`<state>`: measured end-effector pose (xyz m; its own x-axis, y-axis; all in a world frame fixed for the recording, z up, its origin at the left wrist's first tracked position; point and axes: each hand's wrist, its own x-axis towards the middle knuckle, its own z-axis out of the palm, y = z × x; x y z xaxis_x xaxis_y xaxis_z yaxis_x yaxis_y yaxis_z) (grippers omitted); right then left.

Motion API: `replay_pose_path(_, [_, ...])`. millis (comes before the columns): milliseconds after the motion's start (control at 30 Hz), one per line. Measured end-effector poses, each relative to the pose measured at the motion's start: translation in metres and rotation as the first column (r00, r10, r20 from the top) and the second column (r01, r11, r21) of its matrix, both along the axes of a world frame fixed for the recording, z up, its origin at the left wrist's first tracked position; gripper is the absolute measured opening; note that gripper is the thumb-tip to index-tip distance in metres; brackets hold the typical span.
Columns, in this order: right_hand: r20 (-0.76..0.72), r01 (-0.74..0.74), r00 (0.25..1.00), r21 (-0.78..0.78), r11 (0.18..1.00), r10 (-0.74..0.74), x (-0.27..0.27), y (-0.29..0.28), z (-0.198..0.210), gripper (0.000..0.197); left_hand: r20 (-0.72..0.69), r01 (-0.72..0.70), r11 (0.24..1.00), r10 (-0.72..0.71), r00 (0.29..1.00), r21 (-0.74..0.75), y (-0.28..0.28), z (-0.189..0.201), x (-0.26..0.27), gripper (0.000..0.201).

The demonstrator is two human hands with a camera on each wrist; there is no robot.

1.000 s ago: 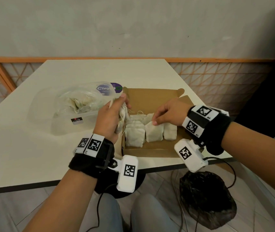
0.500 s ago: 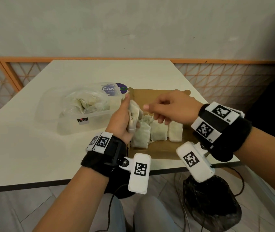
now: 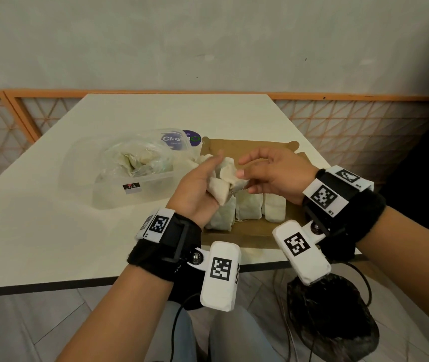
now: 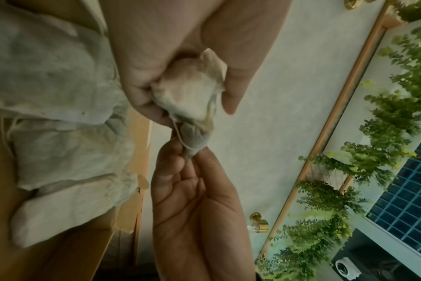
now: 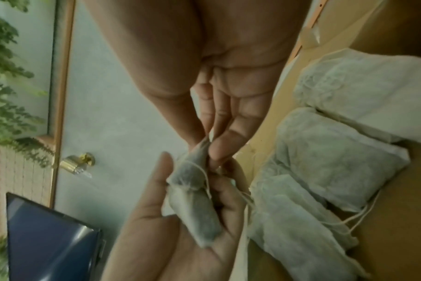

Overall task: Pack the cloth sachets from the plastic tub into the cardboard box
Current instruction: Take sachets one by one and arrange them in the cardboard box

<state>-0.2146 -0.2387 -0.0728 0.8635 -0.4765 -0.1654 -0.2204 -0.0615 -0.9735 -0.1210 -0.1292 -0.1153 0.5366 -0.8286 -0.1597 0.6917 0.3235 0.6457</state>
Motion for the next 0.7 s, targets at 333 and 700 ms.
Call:
replay_pose_path(333, [-0.012, 0.070, 0.998, 0.144, 0.987, -0.069, -0.010, -0.011, -0.005, 0.018, -0.179, -0.210, 0.974, 0.222, 0.958, 0.085, -0.007, -0.003, 0.005, 0.010])
replay_pose_path(700, [-0.202, -0.196, 0.973, -0.462, 0.865, 0.112, -0.007, 0.002, 0.001, 0.010, -0.193, -0.162, 0.981, 0.179, 0.965, 0.104, -0.018, 0.003, 0.005, 0.023])
